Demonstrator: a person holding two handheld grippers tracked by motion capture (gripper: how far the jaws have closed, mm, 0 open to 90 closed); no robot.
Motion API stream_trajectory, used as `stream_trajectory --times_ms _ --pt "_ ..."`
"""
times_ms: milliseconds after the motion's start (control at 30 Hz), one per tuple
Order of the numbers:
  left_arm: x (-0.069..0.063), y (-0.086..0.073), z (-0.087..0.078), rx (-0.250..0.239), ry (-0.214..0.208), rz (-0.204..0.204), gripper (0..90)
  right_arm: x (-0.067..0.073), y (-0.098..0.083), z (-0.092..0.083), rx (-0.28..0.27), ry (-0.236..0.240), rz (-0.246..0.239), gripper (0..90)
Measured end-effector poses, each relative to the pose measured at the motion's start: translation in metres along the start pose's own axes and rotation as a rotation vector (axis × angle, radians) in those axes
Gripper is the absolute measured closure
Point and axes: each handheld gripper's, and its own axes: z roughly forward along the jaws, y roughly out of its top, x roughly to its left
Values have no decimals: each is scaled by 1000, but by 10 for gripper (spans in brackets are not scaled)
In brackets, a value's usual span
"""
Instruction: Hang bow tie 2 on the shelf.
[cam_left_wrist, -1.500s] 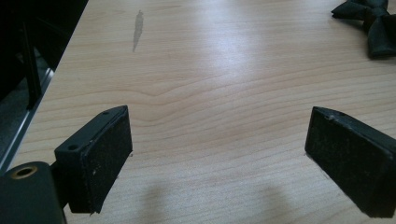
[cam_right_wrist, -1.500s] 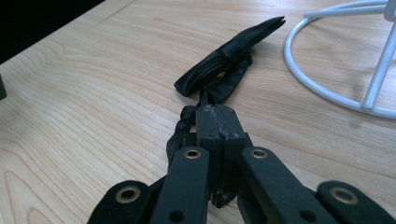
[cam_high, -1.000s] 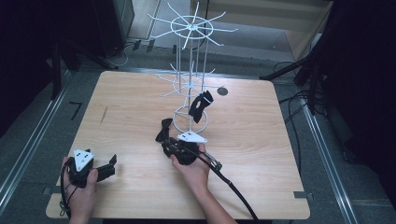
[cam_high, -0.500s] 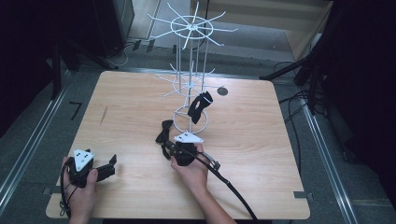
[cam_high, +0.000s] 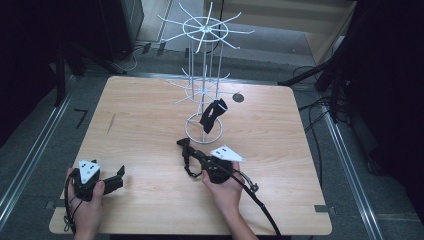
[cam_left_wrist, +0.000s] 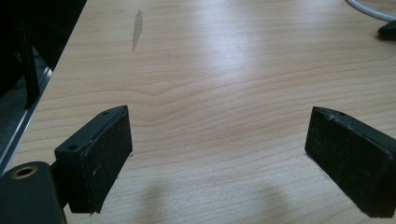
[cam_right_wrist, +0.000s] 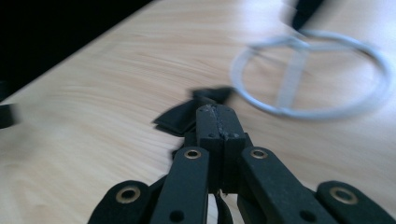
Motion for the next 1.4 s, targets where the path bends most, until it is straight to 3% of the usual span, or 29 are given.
stream_trajectory --times_ms 33,100,200,400,467,567,667,800,933,1167,1300,1400 --pt "0 0 0 1 2 4 82 -9 -3 -2 9 -34 41 900" --pt "0 0 0 1 2 4 82 -21 -5 -6 2 -76 78 885" --pt "0 0 0 4 3 1 82 -26 -1 -9 -34 -45 84 773" --pt "-1 0 0 1 5 4 82 -10 11 5 -8 6 -44 659" --pt "0 0 0 -1 3 0 82 -3 11 14 20 -9 -103 626" --pt "0 0 0 1 -1 -1 82 0 9 28 71 -8 -119 565" --pt "0 0 0 1 -3 -2 82 2 7 36 103 -39 -154 531" --pt "0 0 0 1 -5 -2 82 4 1 42 149 -60 -198 533" --pt "0 0 0 0 -4 -2 82 3 0 41 173 -85 -231 702" --pt "0 0 0 2 -3 0 82 -3 2 32 181 -65 -202 848" --pt "0 0 0 2 -3 -1 82 -7 6 24 158 -36 -140 844" --pt "0 0 0 2 -4 -1 82 -8 6 22 170 -24 -114 780"
